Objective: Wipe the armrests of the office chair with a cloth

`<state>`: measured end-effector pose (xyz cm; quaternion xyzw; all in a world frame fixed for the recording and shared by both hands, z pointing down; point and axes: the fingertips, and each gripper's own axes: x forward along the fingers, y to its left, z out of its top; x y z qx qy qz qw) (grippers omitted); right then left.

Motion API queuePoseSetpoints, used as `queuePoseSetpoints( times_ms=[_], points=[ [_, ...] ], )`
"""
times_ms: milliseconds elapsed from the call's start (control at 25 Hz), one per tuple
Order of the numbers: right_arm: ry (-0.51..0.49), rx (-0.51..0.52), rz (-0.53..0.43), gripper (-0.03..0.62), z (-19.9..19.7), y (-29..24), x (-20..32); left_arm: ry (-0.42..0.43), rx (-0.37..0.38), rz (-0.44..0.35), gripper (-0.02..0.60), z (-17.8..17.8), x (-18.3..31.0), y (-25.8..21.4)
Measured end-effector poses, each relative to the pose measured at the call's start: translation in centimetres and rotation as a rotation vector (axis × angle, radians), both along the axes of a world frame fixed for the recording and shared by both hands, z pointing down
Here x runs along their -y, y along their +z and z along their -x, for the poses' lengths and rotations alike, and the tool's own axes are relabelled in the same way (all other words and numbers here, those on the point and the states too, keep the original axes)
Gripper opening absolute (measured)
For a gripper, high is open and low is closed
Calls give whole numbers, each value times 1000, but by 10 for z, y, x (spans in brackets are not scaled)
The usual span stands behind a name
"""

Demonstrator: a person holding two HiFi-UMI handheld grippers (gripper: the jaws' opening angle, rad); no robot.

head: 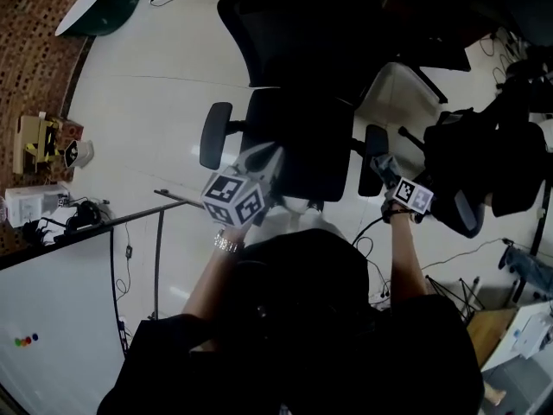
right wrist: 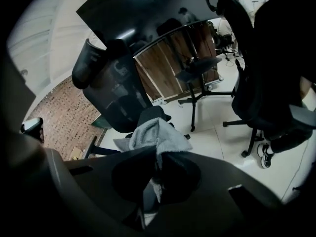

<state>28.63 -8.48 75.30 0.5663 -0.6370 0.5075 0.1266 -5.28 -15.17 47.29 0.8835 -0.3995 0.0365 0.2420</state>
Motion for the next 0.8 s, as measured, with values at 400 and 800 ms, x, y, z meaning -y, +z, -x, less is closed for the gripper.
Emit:
queuePoseSetpoints(
  times_ms=[400,800],
  points=[
    [5,79,16,15,71,-2,-79,158,-42,7,12,-41,-6,-3],
    [-312,-31,-235,15,205,-107,-6,254,-29,8,12,-35,-31,-7]
  ],
)
